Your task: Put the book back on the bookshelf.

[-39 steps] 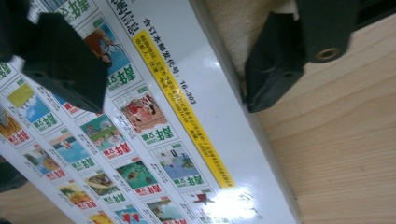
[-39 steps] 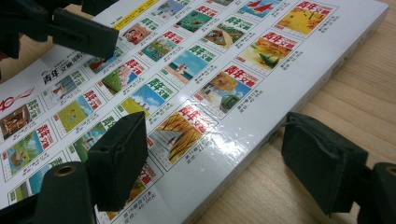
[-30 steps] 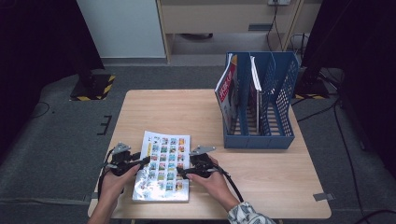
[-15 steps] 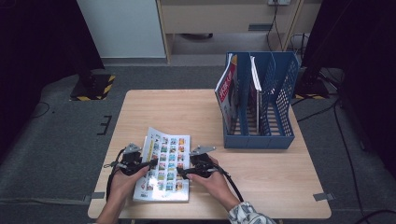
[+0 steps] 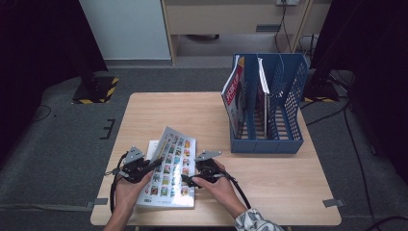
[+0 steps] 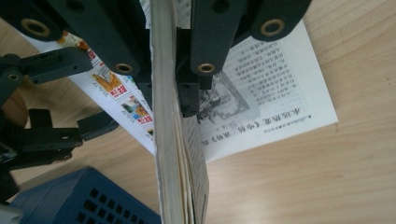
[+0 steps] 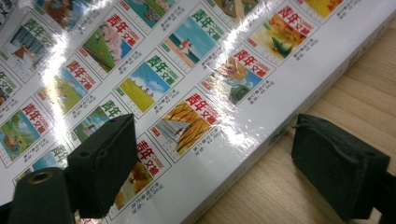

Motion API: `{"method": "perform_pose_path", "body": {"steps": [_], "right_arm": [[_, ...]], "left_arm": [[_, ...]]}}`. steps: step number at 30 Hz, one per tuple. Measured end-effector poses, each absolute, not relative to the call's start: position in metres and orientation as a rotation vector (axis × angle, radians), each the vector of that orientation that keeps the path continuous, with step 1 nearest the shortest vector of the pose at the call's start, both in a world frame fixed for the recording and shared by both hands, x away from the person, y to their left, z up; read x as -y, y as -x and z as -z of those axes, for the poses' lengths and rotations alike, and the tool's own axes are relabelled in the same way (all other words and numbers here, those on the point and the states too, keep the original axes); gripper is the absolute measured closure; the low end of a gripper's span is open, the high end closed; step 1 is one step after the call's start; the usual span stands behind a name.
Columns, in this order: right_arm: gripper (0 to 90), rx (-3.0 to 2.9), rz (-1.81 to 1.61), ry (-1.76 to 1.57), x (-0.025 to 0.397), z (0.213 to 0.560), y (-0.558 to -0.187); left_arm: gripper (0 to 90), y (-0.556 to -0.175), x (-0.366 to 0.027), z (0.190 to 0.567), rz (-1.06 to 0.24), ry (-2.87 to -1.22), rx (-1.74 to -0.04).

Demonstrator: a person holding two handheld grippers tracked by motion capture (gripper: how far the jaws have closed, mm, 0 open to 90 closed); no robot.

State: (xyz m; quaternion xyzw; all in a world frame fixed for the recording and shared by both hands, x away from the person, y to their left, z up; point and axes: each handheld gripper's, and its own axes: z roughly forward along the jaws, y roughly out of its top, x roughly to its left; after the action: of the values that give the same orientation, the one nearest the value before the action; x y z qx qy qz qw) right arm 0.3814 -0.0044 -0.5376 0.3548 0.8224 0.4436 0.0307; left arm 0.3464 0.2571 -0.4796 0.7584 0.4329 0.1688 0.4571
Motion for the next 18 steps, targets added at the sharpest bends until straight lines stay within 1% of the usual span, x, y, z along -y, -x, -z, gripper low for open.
{"method": "perform_pose_path", "body": {"steps": [5,11,18], "right_arm": [[11.8,-2.543,-1.439,-1.136,0.009,0.539,-0.386],[11.7,-2.553,-1.525,-1.179,0.01,0.54,-0.389],[12.8,-2.568,-1.54,-1.174,0.002,0.541,-0.39]], "left_arm": [[85.4,-0.34,-0.256,0.47,-0.438,-1.837,-1.037],[85.4,-0.336,-0.26,0.464,-0.417,-1.783,-1.034],[85.2,-0.34,-0.265,0.469,-0.387,-1.772,-1.06]]}}
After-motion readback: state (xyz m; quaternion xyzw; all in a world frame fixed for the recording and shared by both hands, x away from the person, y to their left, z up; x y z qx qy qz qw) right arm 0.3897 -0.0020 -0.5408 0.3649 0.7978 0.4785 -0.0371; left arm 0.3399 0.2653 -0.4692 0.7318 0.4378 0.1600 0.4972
